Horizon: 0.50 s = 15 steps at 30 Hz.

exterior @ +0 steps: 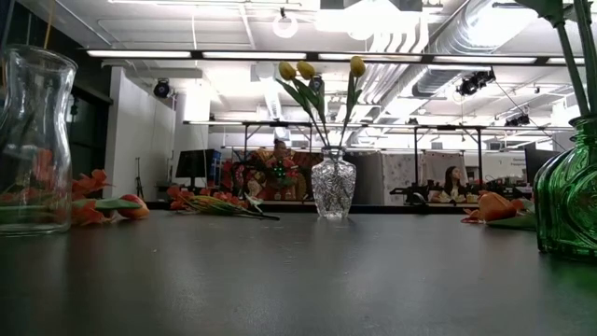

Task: Sort flowers into vase by color
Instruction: Put the red tulip into the green vase

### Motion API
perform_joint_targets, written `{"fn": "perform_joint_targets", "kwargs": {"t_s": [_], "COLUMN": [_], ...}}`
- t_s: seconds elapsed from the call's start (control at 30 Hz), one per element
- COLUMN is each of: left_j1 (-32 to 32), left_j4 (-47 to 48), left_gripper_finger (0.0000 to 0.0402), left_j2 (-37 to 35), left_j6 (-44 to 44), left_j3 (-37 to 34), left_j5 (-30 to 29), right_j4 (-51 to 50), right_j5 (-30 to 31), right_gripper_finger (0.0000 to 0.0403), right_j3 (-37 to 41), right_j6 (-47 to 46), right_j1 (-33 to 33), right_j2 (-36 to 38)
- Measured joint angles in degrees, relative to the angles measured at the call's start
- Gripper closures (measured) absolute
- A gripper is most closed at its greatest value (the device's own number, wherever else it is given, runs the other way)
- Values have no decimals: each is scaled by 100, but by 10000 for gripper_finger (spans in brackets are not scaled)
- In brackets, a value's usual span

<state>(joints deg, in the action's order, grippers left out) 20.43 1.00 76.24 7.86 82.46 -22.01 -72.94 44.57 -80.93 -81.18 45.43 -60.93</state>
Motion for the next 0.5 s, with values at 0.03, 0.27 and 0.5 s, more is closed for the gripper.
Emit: {"fn": "perform_joint_targets", "kwargs": {"t_s": [0.03, 0.27, 0.5], "left_j1": [0, 0, 0], "left_j4": [-5, -9, 41], "left_gripper_finger": [401, 401, 401], "left_j2": [-6, -29, -34], "left_j6": [0, -100, -116], "left_j3": [0, 0, 0], "left_j5": [-31, -182, -182], "right_j4": [73, 519, 980], "right_j5": [0, 17, 146], "right_gripper_finger": [403, 403, 403], "right_j3": [0, 0, -30], "right_j6": [30, 216, 511], "right_j1": [0, 0, 0], "right_j2": [-42, -341, -389]}}
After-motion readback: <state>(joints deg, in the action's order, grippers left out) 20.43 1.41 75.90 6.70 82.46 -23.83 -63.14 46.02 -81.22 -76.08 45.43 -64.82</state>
